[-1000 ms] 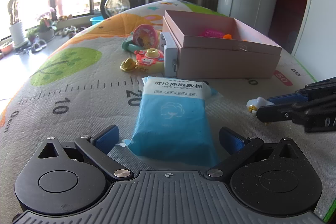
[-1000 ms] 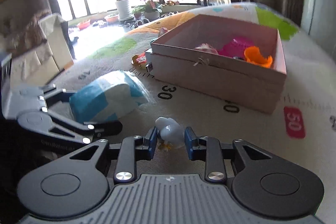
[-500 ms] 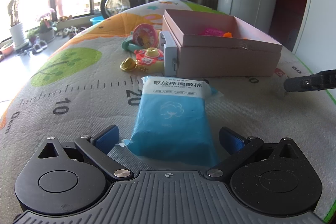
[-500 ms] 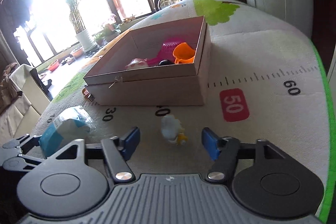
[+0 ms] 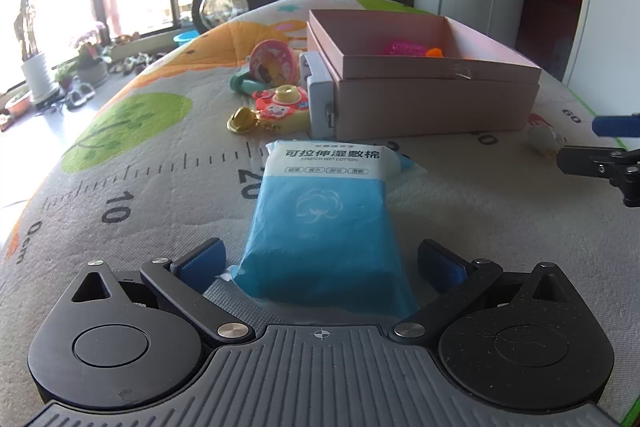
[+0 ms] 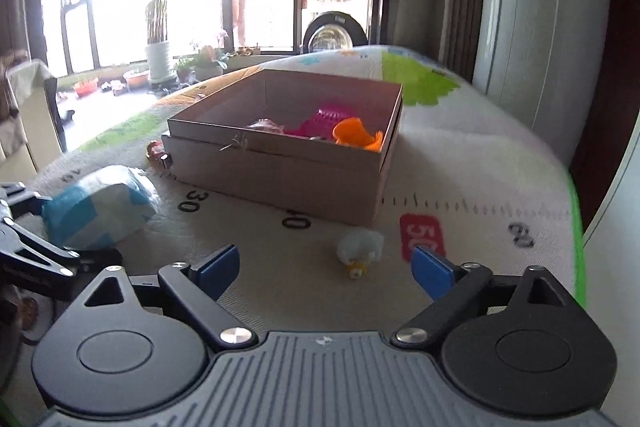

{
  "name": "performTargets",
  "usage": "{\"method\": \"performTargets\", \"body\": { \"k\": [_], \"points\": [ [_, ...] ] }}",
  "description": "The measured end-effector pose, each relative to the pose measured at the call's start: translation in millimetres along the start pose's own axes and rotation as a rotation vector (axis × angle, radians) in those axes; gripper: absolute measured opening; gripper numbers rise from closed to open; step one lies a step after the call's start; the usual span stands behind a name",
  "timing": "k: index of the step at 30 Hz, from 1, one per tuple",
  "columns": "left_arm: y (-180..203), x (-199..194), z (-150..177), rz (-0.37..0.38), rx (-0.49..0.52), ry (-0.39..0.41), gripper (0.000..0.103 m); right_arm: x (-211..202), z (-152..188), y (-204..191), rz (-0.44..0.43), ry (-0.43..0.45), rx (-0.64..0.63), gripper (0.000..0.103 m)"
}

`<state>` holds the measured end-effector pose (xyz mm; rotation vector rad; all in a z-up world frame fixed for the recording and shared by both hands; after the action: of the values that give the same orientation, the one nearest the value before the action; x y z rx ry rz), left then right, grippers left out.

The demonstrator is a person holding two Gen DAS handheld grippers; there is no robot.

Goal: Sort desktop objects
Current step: 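Carry the blue pack into the box with the left gripper while the right gripper carries the star there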

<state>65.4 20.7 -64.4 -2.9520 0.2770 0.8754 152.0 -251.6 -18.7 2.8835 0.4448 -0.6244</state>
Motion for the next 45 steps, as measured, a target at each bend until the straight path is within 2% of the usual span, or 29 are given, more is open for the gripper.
{"method": "performTargets", "body": {
  "k": [1,3,7,10,12,16,20,25,27,28,29,30,31,34,37,40,43,45],
  "points": [
    [1,1,-1,-0.001,0.001,0.0,0.103,3,-1,-2,0.017,0.002,-0.057,0.075],
    [1,1,-1,-0.001,0.0,0.0,0.103,17,0,-1,0.024,-0.032,-0.099,0.065],
    [1,1,-1,0.0,0.001,-0.001,0.103,46,5,13,0.028,-0.106,-0.012,0.062],
    [1,1,-1,-0.001,0.003,-0.002,0.103,56,6,22,0.005,-0.14,0.087,0.044],
    [0,1,-1,-0.002,0.003,-0.002,0.103,55,6,24,0.004,-0.148,0.113,0.037],
    [2,1,-1,-0.003,0.005,-0.004,0.103,38,2,17,-0.004,-0.12,0.091,0.037],
    [2,0,-3,-0.016,0.006,-0.014,0.103,12,-5,-1,-0.072,-0.083,0.07,0.037],
    [10,-10,-23,-0.014,0.02,0.054,0.103,-12,-19,-19,-0.12,-0.039,0.034,0.037],
    [8,-8,-28,-0.028,0.021,0.053,0.102,-18,-23,-25,-0.137,-0.031,0.025,0.037],
    [8,-6,-29,-0.038,0.023,0.045,0.101,-20,-24,-28,-0.143,-0.027,0.019,0.037],
    [7,-4,-30,-0.043,0.03,0.038,0.089,-22,-25,-30,-0.148,-0.026,0.015,0.037],
    [8,-3,-29,-0.043,0.038,0.028,0.068,-23,-27,-32,-0.155,-0.024,0.012,0.037],
    [8,-3,-29,-0.035,0.043,0.019,0.062,-26,-27,-33,-0.163,-0.023,0.011,0.037],
    [11,-12,-31,-0.02,0.061,0.032,0.057,-34,-31,-35,-0.181,-0.016,0.014,0.037],
    [19,-36,-63,0.034,0.063,0.126,0.056,-43,-41,-29,-0.185,0.014,0.026,0.037],
    [29,-59,-132,0.062,0.097,0.307,0.056,-48,-58,-22,-0.185,0.059,0.046,0.037],
    [41,-43,-181,0.079,0.106,0.374,0.056,-48,-73,-19,-0.177,0.106,0.053,0.037],
    [54,-12,-205,0.085,0.09,0.38,0.057,-43,-79,-17,-0.178,0.116,0.061,0.037]
  ]
}}
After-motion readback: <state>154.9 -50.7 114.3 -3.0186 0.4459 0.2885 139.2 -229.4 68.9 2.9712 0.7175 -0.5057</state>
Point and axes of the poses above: each gripper's, at about its wrist camera, not at the fingertips, and x roughly the way its jaws point, y to its right, z to its underside, the point moved 10 cm from there along x, roughly the way its jaws point, and after that the axes turned 9 degrees about y, right-handed, at the moved point
